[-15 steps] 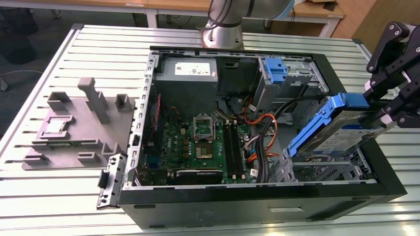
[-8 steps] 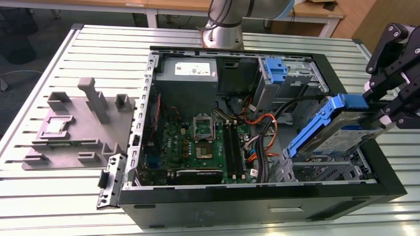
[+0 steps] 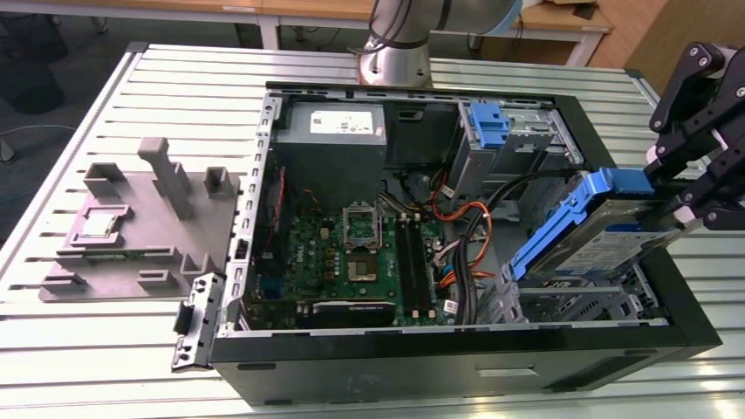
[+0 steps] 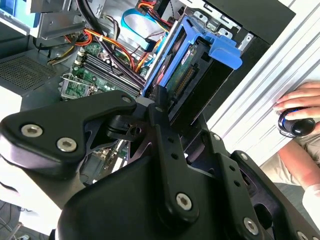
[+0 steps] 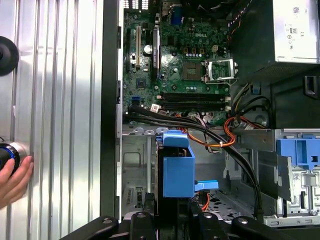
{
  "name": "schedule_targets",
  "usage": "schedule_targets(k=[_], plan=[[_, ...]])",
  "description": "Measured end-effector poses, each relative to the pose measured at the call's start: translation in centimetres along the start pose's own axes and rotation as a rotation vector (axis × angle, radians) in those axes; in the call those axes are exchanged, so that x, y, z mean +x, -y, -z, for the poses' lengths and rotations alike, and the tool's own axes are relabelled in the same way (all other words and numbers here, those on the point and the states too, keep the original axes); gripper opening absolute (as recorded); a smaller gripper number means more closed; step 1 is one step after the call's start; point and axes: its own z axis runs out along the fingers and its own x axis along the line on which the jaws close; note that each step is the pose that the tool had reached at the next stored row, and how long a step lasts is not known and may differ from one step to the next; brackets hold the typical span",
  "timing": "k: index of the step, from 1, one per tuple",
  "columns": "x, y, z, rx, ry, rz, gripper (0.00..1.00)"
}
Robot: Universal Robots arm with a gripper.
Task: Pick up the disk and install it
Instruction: 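Insert the disk into the insertion slot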
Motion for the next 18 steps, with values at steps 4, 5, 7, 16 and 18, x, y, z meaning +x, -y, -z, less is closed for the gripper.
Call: schedule_targets(k=[4,5,7,16,18], plan=[[0.01,0.0,-0.02,-0.0008,-0.0011,0.007,0.35],[0.01,0.0,-0.02,-0.0011,-0.0014,0.011,0.35],[0.0,0.0,-0.01,-0.0012,-0.0017,0.011,0.35],[0.09,0.02,-0.06,-0.0009,-0.0014,0.008,0.35],[0.11,0.03,-0.07,-0.0007,-0.0015,0.007,0.35]])
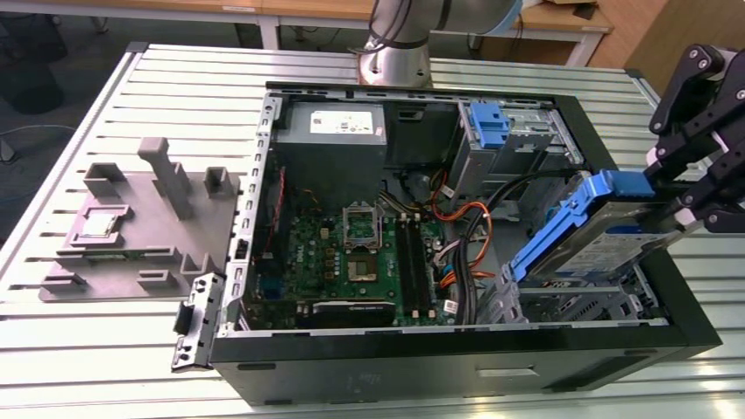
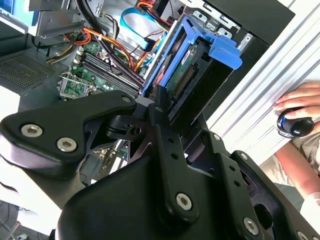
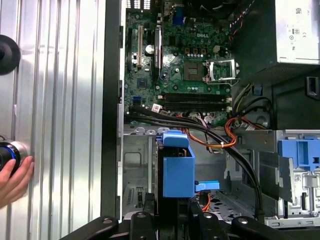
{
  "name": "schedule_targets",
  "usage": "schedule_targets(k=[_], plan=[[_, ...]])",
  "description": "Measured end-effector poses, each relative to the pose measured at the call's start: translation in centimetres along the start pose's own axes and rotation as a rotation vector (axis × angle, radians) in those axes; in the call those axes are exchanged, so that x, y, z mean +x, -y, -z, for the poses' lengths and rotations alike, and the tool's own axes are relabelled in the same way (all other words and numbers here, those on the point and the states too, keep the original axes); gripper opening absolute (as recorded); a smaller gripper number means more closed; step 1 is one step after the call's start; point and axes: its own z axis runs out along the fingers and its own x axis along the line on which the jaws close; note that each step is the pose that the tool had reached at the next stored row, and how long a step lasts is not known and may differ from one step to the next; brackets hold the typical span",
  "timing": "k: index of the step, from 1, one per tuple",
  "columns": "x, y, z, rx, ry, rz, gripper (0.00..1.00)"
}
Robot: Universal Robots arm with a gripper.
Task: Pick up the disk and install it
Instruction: 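Insert the disk into the insertion slot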
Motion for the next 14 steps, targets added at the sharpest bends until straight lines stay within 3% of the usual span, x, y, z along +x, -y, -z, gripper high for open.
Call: schedule_targets(k=[14], plan=[[0.14,0.07,-0.97,0.0002,0.0,-0.002,0.35]])
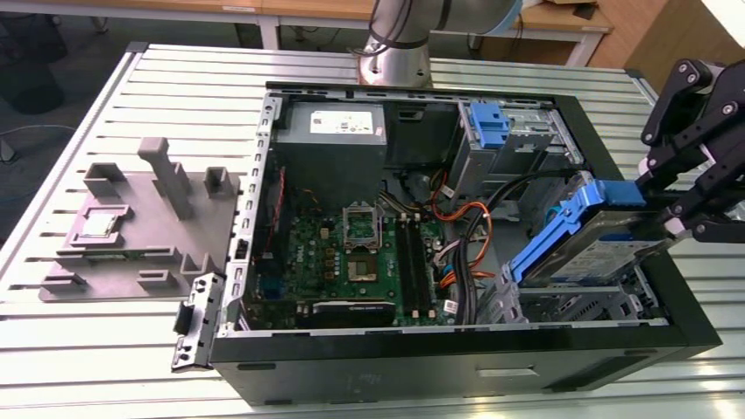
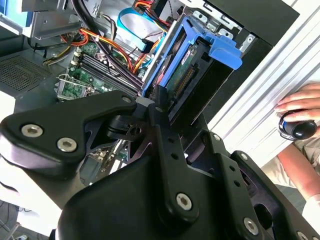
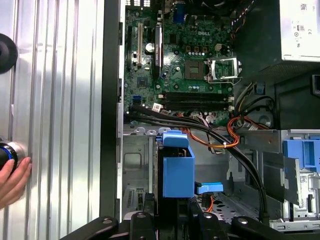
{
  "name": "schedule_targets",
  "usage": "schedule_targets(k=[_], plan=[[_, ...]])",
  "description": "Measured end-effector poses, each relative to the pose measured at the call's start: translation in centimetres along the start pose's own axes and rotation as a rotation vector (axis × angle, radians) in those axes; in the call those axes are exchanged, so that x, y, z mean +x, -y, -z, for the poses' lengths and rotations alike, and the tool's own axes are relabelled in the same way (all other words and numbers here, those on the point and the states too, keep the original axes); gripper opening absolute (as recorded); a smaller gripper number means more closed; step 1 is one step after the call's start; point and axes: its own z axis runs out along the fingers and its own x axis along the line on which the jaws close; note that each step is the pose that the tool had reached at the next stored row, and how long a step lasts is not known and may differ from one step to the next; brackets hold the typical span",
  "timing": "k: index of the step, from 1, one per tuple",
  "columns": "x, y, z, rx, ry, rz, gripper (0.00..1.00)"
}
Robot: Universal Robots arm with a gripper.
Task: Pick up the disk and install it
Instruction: 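Insert the disk into the insertion slot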
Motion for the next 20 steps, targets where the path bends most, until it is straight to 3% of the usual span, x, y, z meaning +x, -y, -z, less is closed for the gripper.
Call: schedule_targets(k=[4,20], plan=[[0.02,0.01,-0.19,0.0,0.0003,0.0,0.35],[0.34,0.21,-3.07,-0.0001,0.0002,0.0,0.35]])
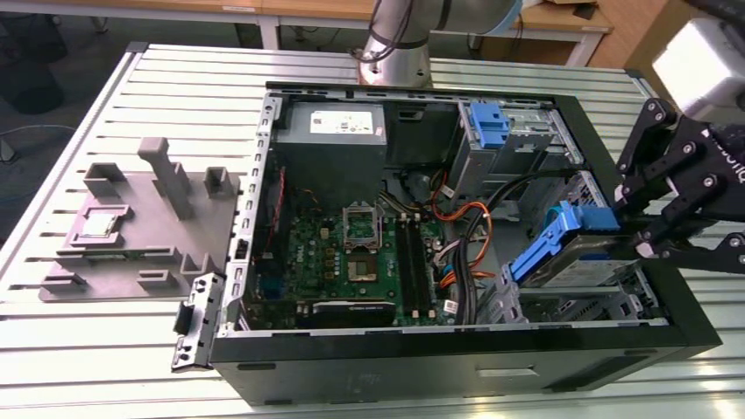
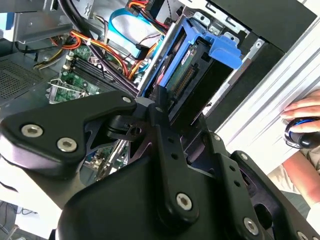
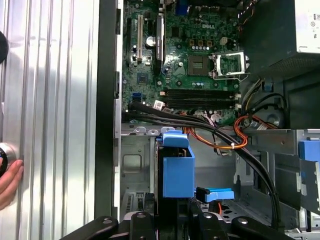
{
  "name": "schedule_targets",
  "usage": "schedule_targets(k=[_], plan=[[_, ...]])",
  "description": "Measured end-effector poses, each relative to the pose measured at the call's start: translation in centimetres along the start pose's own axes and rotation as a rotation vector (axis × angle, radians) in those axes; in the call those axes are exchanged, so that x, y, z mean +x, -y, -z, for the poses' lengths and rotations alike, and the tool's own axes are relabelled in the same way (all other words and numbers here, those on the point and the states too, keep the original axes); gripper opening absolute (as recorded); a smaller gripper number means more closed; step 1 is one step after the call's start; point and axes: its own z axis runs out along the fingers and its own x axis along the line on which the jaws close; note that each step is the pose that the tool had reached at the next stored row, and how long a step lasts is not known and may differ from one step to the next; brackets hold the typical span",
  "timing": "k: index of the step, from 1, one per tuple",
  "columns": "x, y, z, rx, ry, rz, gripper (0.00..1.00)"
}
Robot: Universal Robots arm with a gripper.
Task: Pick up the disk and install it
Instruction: 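Insert the disk into the insertion slot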
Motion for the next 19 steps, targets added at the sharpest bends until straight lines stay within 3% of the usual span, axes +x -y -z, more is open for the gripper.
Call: schedule_targets(k=[8,15,16,19], plan=[[0.14,0.09,-1.33,-0.0001,-0.0002,0.0,0.35],[0.16,0.1,-1.36,-0.0001,0.0,0.0,0.36],[0.16,0.1,-1.36,-0.0001,-0.0001,0.0,0.42],[0.15,0.1,-1.34,-0.0001,-0.0004,0.0,0.42]])
